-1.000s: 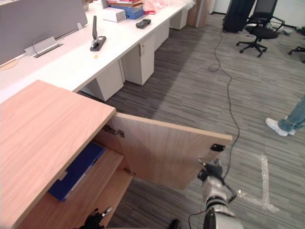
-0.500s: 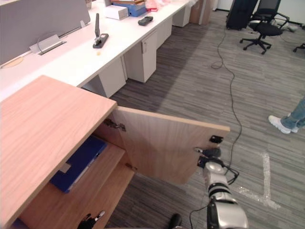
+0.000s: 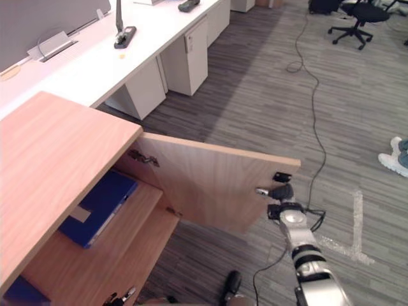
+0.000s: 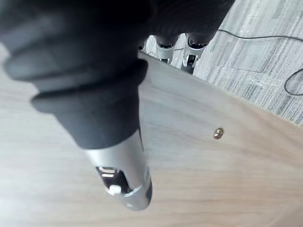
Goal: Walk over to the cabinet, pick up the folder, carry it to the office cabinet, place the folder inside the office cabinet, then close the office cabinet door
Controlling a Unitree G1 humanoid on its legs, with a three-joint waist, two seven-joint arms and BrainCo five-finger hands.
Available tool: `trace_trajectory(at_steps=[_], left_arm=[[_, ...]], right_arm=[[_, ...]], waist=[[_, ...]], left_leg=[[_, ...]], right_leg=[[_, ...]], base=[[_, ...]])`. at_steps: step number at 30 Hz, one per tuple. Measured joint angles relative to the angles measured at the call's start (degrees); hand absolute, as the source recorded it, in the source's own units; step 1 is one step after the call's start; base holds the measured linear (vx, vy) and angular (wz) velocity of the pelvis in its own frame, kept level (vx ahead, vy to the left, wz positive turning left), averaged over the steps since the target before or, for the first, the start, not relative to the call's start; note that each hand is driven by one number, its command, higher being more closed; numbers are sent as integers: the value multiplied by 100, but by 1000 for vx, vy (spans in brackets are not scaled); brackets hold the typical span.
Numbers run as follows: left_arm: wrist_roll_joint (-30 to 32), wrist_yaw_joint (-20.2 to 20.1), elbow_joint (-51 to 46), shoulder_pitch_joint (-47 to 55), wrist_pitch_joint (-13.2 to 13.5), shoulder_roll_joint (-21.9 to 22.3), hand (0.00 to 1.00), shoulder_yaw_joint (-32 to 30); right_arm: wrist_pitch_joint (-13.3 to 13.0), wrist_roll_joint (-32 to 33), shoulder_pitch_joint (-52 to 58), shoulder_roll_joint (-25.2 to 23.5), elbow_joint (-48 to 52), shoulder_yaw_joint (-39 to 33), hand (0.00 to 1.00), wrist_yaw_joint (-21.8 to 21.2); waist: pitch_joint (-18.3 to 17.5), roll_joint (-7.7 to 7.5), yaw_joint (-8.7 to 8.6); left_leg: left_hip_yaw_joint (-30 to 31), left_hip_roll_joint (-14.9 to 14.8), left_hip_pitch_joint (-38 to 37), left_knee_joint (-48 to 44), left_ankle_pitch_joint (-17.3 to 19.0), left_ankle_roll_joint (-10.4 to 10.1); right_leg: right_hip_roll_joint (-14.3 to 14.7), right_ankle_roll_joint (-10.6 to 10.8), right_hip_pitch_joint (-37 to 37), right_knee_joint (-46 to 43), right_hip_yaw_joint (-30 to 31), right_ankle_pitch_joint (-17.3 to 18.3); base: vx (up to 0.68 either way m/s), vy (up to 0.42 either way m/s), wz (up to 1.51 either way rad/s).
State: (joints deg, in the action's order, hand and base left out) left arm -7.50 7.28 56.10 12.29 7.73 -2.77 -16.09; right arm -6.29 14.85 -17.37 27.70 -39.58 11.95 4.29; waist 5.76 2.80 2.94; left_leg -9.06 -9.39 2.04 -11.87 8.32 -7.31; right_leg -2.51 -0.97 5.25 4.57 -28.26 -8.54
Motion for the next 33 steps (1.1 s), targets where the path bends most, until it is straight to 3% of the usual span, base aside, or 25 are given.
trace_trajectory(at_steps=[3,4,5,6,8,9,11,12,13,14,15,17,20,23,29,33], left_arm=[[77,-20,5,-64,10,-98,0,-94],[83,-23,25,-102,5,-103,0,-148],[126,-46,101,-110,-8,-114,0,-279],[146,-70,132,-112,-17,-145,0,-332],[279,-117,161,-148,-47,-223,0,-365],[312,-144,199,-239,-51,-269,0,-420],[359,-162,233,-367,-64,-347,0,-607],[383,-166,277,-441,-69,-326,0,-592],[419,-174,264,-483,-59,-311,0,-586],[472,-203,252,-567,-60,-443,0,-617],[504,-210,273,-657,-82,-441,0,-680],[503,-228,272,-626,-105,-407,0,-734],[496,-257,254,-452,-136,-396,0,-1011],[414,-265,171,-288,-169,-302,0,-1350],[261,-297,16,-403,-171,-251,0,-1829],[247,-326,26,-428,-172,-262,0,-2029]], right_arm=[[-48,-2,468,434,821,481,0,-377],[-59,-1,554,514,973,578,0,-446],[-59,-1,850,649,1302,857,0,-681],[-58,-3,1032,744,1483,1061,0,-814],[-55,-28,1108,905,1657,1674,0,-1245],[-43,-35,1066,933,1706,2091,0,-1392],[-31,-140,807,933,1962,2911,0,-1747],[-25,-268,570,913,2114,3366,0,-1875],[-30,-271,457,910,2190,3526,0,-1997],[-45,-279,243,765,2269,3950,0,-2213],[-53,-436,-128,629,2269,4419,0,-2495],[-103,-506,-526,546,2535,4915,0,-2881],[-111,-515,-1149,585,2768,5614,0,-3349],[-65,-560,-1393,1134,3304,5968,0,-3758],[4,-699,-1427,1388,3865,6164,0,-4100],[-1,-736,-1421,1327,3871,6143,0,-4079]], waist=[[23,-279,-28],[71,-342,-26],[70,-473,-44],[70,-509,-91],[29,-591,-122],[8,-707,-114],[-16,-925,-48],[-23,-769,81],[-15,-723,87],[-41,-1030,-49],[-14,-1006,93],[-17,-1001,261],[-17,-1103,338],[-89,-1214,396],[-319,-1548,445],[-359,-1598,636]], left_leg=[[-218,-7,-57,680,-482,41],[-439,-28,79,211,-280,82],[-827,-34,259,-658,125,215],[-1036,-97,234,-649,138,313],[-1012,-149,77,-25,-26,210],[-910,-111,7,425,-251,18],[-797,-84,75,698,-414,65],[-564,-358,241,843,-482,212],[-537,-460,376,794,-511,199],[-405,-232,519,729,-641,195],[-267,-347,534,765,-714,95],[-237,-317,490,967,-830,87],[-231,-299,374,1320,-963,30],[-272,-293,338,1348,-1132,-6],[-285,-121,286,1350,-1208,7],[-179,-16,266,1343,-1151,96]], right_leg=[[23,11,242,14,-282,121],[29,-33,251,15,-381,116],[88,-214,211,11,-530,128],[154,-216,143,7,-643,147],[262,-200,188,-110,-823,298],[285,-254,276,-127,-966,357],[313,-178,378,-77,-1092,412],[357,-129,705,-760,-939,862],[208,-764,1022,-1778,-516,962],[-172,-285,921,-1919,214,1533],[3,-248,784,-1626,-81,1432],[152,-333,649,-1256,-244,1236],[262,-389,558,-967,-327,1081],[297,-373,485,-792,-323,927],[212,-296,266,-479,-304,627],[127,-277,170,-468,-351,616]], base=[[-15,-171,32],[10,-177,52],[-11,-191,45],[-15,-152,51],[-51,-150,54],[-79,-167,52],[-97,-170,32],[-116,-183,21],[-132,-127,88],[-83,-178,119],[-42,-189,119],[8,-183,61],[23,-59,22],[52,11,-11],[80,76,2],[64,67,13]])
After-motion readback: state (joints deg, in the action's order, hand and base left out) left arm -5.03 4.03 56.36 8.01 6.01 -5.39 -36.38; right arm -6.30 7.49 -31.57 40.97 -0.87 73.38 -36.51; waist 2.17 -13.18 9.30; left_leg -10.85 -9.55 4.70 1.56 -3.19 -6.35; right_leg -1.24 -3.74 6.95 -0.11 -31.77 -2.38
